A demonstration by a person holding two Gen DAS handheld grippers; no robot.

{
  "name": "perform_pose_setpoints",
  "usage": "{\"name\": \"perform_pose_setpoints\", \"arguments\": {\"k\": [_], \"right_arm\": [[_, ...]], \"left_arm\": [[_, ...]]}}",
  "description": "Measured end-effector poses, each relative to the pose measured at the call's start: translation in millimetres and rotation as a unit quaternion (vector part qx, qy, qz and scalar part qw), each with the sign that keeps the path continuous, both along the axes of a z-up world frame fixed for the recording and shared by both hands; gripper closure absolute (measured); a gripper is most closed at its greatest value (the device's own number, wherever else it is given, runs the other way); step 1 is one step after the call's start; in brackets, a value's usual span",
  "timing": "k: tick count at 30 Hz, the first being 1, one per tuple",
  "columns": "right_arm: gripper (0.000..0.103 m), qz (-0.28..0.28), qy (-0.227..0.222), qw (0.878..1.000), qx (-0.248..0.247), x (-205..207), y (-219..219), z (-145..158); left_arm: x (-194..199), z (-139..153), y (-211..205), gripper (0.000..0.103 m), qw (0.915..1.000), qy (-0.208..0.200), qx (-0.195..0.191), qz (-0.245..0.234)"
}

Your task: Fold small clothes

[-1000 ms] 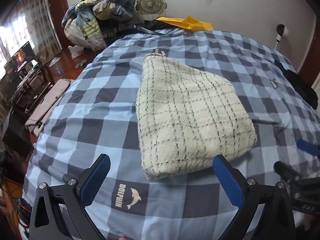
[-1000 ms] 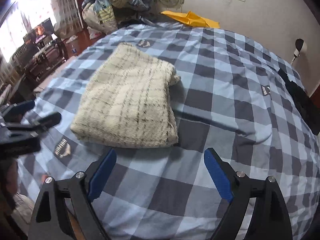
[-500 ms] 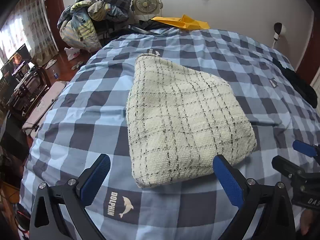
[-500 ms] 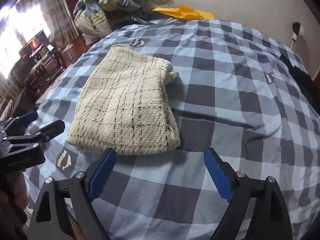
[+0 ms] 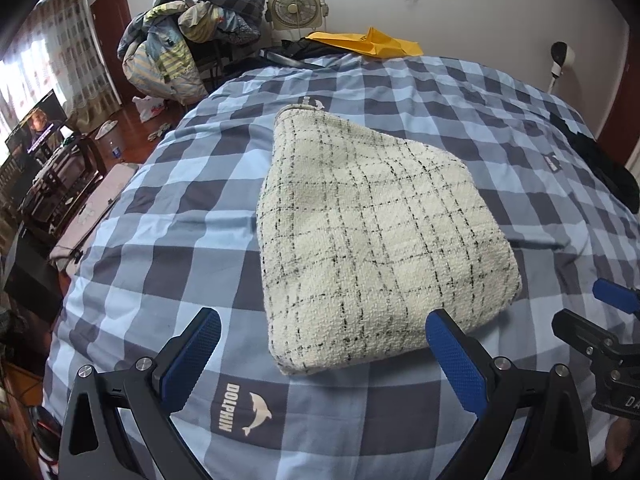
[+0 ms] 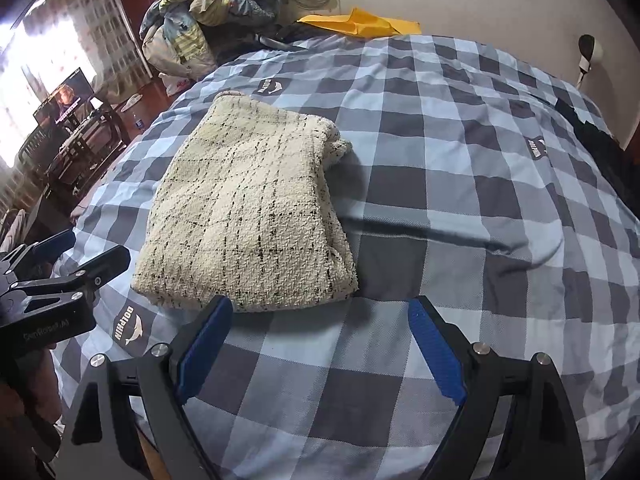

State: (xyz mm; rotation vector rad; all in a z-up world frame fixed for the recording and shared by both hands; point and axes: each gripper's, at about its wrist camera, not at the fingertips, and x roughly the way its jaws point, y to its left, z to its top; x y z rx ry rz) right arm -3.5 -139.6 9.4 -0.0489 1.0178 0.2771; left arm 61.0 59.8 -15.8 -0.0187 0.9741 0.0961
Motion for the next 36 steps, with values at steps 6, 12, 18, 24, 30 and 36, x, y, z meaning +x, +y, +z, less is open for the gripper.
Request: {"name": "perform_pose_setpoints", "arguments": {"k": [6,12,18,24,30,36], "right_arm": [[0.016,0.000,0.001,1.000,-0.001,0.3,0.3,-0.1],[0.016,-0.001,0.001,1.000,-0.001,0.3,0.4,-0.4],[0.016,-0.001,0.004,1.000,0.000,-0.2,0.9,-1.5],[0.016,0.000,0.005,1.000,-0.002,-0.6,2.0,-2.6],[0.016,-0.001,0.004,1.000,-0.004,-0.2,2.5,-3.2],[0.016,-0.003,0.007,1.000,-0.004,-0.4,3.2,-4.7]], "left_arm": [[0.0,0.4,-0.2,0.000,1.0000,-0.003,0.002,0.000],[-1.2,4.1,0.6,0.000,0.9998,-0.012,-0.014,-0.007],[-0.3,2.7,-2.8,0.000,0.9999,-0.014,0.006,-0.004],[0.7,0.8,-2.6,0.000,0.9999,-0.009,0.001,-0.004],[0.1,0.4,-2.9,0.000,0.9998,-0.014,0.014,0.002],[-5.2,-0.1,-7.1,0.000,0.9994,-0.027,0.020,-0.011]]}}
